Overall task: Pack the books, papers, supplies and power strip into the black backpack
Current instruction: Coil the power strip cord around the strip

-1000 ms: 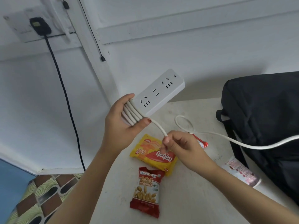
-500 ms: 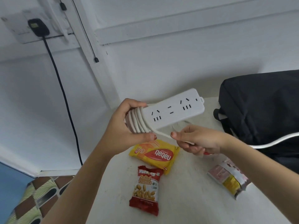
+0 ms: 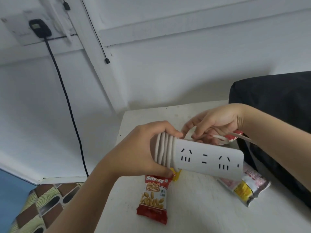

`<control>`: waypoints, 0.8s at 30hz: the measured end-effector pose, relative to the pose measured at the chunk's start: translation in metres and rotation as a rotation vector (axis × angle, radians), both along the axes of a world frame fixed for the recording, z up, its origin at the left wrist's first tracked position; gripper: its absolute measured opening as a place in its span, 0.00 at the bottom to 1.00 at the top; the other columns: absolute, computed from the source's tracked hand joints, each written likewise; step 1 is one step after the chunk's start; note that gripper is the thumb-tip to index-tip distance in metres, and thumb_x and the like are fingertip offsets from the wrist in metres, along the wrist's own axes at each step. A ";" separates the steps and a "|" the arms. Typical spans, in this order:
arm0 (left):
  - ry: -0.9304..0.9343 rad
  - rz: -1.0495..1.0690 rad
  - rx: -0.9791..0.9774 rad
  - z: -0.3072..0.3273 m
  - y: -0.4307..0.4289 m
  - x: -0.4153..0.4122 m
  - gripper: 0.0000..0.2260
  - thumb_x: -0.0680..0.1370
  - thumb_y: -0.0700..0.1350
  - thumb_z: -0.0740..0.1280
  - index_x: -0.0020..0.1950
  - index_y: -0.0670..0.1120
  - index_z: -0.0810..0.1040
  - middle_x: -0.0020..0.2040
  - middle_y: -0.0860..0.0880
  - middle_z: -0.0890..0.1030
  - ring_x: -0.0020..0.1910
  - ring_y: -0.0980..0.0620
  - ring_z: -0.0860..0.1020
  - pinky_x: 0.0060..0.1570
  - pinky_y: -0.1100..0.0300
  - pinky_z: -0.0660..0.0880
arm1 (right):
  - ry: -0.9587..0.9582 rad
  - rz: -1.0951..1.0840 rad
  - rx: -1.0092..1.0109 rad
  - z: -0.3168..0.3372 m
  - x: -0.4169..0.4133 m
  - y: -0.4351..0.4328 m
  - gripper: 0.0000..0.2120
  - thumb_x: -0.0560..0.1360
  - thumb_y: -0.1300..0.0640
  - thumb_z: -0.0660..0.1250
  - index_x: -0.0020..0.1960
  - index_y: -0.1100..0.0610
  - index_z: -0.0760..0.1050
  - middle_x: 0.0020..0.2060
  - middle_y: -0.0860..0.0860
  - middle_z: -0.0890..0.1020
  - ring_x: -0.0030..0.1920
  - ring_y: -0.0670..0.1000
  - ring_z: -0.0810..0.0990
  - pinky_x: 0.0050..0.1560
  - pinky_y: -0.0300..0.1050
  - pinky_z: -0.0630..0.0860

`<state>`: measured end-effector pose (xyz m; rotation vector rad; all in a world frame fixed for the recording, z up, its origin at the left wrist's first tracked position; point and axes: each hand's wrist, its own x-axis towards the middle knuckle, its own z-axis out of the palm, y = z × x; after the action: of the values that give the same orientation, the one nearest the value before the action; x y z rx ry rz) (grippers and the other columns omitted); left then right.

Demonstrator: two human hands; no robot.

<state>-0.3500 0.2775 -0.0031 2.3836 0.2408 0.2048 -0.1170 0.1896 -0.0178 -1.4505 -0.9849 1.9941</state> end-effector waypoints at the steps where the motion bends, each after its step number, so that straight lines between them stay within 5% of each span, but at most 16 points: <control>1: 0.028 -0.008 0.056 0.000 -0.002 0.002 0.31 0.57 0.48 0.81 0.56 0.60 0.73 0.52 0.59 0.77 0.51 0.56 0.76 0.47 0.52 0.78 | -0.070 -0.001 0.006 0.005 -0.001 0.002 0.15 0.76 0.69 0.59 0.63 0.64 0.67 0.31 0.55 0.79 0.24 0.45 0.76 0.27 0.38 0.78; 5: 0.107 0.044 0.225 -0.002 -0.006 0.009 0.32 0.58 0.53 0.80 0.55 0.66 0.67 0.49 0.60 0.73 0.47 0.63 0.73 0.44 0.61 0.76 | -0.562 0.120 0.077 0.023 -0.012 0.007 0.09 0.78 0.64 0.61 0.58 0.63 0.70 0.29 0.53 0.78 0.26 0.47 0.75 0.30 0.41 0.78; 8: 0.087 0.081 0.177 -0.003 -0.003 0.010 0.33 0.57 0.52 0.80 0.55 0.65 0.67 0.50 0.59 0.73 0.47 0.62 0.74 0.43 0.62 0.77 | -0.799 0.225 0.056 0.036 -0.015 0.004 0.09 0.78 0.57 0.63 0.44 0.61 0.76 0.27 0.51 0.78 0.27 0.48 0.77 0.33 0.41 0.79; 12: 0.068 0.099 0.109 -0.003 0.002 0.008 0.33 0.57 0.51 0.81 0.57 0.62 0.68 0.51 0.62 0.74 0.48 0.63 0.75 0.41 0.65 0.77 | -0.776 0.186 0.044 0.046 -0.003 -0.003 0.11 0.78 0.59 0.63 0.37 0.60 0.77 0.29 0.51 0.78 0.27 0.47 0.76 0.32 0.37 0.75; 14: 0.054 0.092 0.066 -0.002 0.004 0.006 0.32 0.57 0.49 0.81 0.56 0.60 0.70 0.50 0.61 0.75 0.49 0.62 0.76 0.41 0.64 0.77 | -0.682 0.145 0.061 0.049 -0.002 -0.006 0.03 0.74 0.61 0.67 0.42 0.61 0.77 0.30 0.51 0.77 0.26 0.46 0.73 0.28 0.35 0.72; 17: 0.106 0.059 0.107 0.000 0.001 0.007 0.32 0.57 0.50 0.81 0.56 0.60 0.69 0.50 0.59 0.75 0.46 0.60 0.76 0.41 0.62 0.78 | -0.547 0.061 0.093 0.048 -0.002 -0.005 0.14 0.66 0.63 0.67 0.52 0.63 0.75 0.32 0.52 0.78 0.26 0.44 0.74 0.25 0.34 0.71; 24: 0.262 0.093 0.299 -0.018 -0.005 0.022 0.41 0.61 0.55 0.78 0.67 0.61 0.60 0.54 0.59 0.70 0.49 0.60 0.71 0.46 0.64 0.74 | -0.556 -0.197 0.209 0.039 -0.020 -0.009 0.13 0.73 0.71 0.66 0.54 0.59 0.71 0.35 0.56 0.81 0.31 0.47 0.81 0.33 0.35 0.77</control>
<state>-0.3277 0.2729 -0.0214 2.6979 0.4729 -0.0340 -0.1373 0.1801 0.0212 -1.9381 -1.1722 1.3256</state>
